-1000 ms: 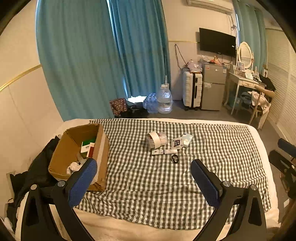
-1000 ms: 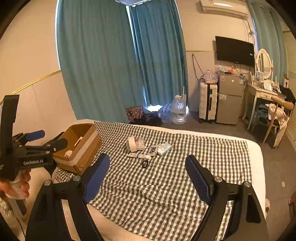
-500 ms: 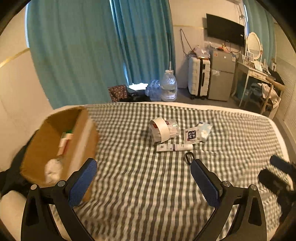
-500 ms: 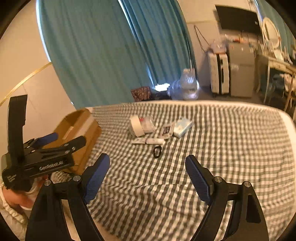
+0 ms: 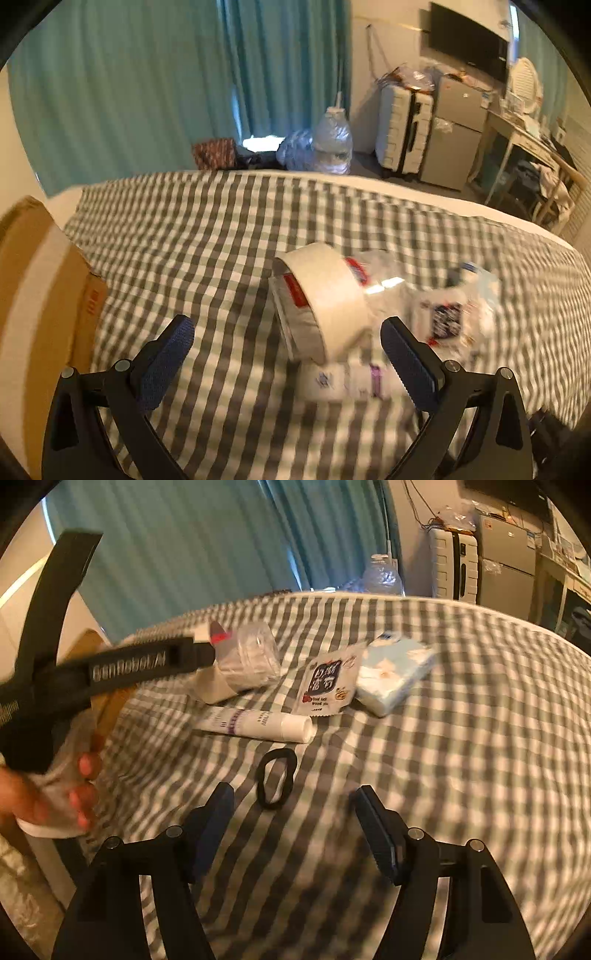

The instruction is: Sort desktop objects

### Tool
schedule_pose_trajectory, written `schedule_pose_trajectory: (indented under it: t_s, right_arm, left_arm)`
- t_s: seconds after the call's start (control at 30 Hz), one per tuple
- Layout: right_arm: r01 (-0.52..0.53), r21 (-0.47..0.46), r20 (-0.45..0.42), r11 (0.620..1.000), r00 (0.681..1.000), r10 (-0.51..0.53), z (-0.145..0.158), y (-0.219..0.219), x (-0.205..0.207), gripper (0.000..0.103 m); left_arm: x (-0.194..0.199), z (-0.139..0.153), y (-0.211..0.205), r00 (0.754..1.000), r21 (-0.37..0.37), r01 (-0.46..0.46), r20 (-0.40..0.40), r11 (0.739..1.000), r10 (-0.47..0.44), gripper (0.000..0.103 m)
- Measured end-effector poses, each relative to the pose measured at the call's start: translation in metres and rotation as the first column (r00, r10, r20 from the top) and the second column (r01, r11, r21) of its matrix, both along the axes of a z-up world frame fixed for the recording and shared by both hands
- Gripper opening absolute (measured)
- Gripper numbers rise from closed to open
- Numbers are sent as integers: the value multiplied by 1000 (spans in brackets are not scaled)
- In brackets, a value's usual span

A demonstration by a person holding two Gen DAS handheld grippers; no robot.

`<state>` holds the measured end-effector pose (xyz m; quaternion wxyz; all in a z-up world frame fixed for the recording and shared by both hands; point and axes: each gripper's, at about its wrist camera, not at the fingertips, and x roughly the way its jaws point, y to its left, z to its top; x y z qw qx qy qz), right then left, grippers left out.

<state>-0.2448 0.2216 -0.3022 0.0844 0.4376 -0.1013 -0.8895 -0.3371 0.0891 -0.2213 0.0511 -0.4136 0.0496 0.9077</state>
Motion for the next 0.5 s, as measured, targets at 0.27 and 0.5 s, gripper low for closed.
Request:
schedule_pose_trajectory:
  t_s: [0.27, 0.5]
  right_arm:
    - [59, 187, -99, 981, 994, -41, -14, -16, -3, 14]
    - [82, 171, -97, 982, 993, -66, 5, 6, 24, 5]
  left_arm:
    - [-12, 4, -24, 1000, 161, -8, 20, 987, 5, 84]
    - [-3, -1, -18, 976, 172, 84, 184, 981, -116, 30]
